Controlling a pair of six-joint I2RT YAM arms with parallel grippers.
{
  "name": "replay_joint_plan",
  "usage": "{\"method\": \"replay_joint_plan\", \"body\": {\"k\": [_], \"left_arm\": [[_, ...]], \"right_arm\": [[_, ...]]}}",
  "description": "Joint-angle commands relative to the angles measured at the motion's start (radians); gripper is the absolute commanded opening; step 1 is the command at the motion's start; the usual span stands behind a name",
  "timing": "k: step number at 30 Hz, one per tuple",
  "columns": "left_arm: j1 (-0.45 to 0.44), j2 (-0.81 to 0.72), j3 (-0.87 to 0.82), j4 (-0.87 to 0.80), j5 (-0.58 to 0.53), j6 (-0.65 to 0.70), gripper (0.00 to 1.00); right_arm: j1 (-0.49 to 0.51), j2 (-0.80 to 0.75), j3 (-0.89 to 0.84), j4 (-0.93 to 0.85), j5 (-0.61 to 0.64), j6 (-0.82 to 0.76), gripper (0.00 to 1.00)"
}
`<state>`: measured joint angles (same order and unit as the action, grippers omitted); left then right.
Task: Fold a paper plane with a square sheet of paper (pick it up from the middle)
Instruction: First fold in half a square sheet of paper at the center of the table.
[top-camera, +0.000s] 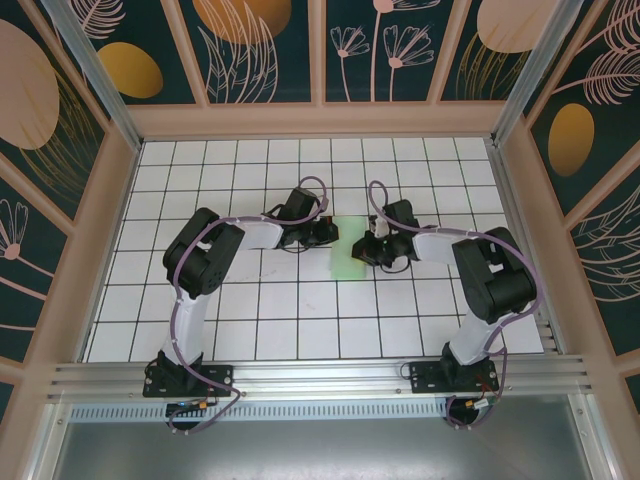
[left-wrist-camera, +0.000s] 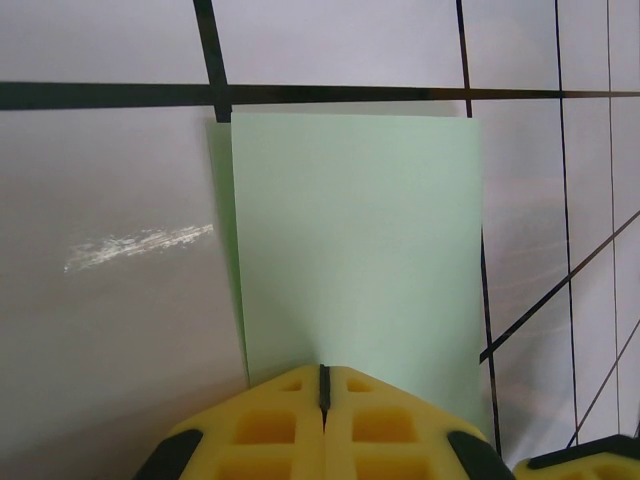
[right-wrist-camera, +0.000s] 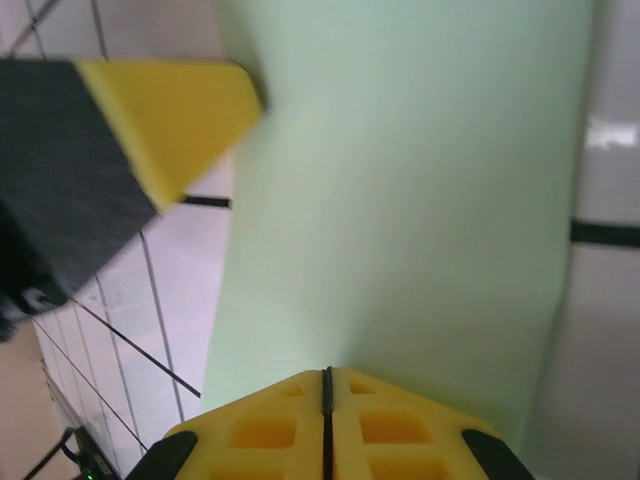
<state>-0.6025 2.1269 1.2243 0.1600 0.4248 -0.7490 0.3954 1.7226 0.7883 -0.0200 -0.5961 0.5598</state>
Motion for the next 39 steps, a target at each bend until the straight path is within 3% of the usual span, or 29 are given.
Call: {"method": "replay_joint_plan", "body": {"k": [1, 17, 26, 34, 39], "left_arm": [[0.026, 0.069, -0.071, -0.203, -0.176, 0.003, 0.0], [0.025, 0.082, -0.062, -0.208, -0.189, 0.006, 0.0], [0.025, 0.076, -0.027, -0.217, -0.176, 0.028, 0.0], [0.025, 0.079, 0.001, -0.238, -0.176, 0.036, 0.0], [0.025, 0.079, 0.004, -0.241, -0.177, 0.031, 0.0]], "right_arm": [[0.003, 0.001, -0.051, -0.016, -0.003, -0.021, 0.1], [0.002, -0.122, -0.23, -0.038, 0.013, 0.025, 0.1], [0.002, -0.284, -0.131, 0.047, 0.128, 0.063, 0.12], [0.002, -0.053, -0.021, 0.141, 0.09, 0.055, 0.11], [0.003, 0.005, -0.019, 0.14, 0.064, 0.045, 0.11]]}}
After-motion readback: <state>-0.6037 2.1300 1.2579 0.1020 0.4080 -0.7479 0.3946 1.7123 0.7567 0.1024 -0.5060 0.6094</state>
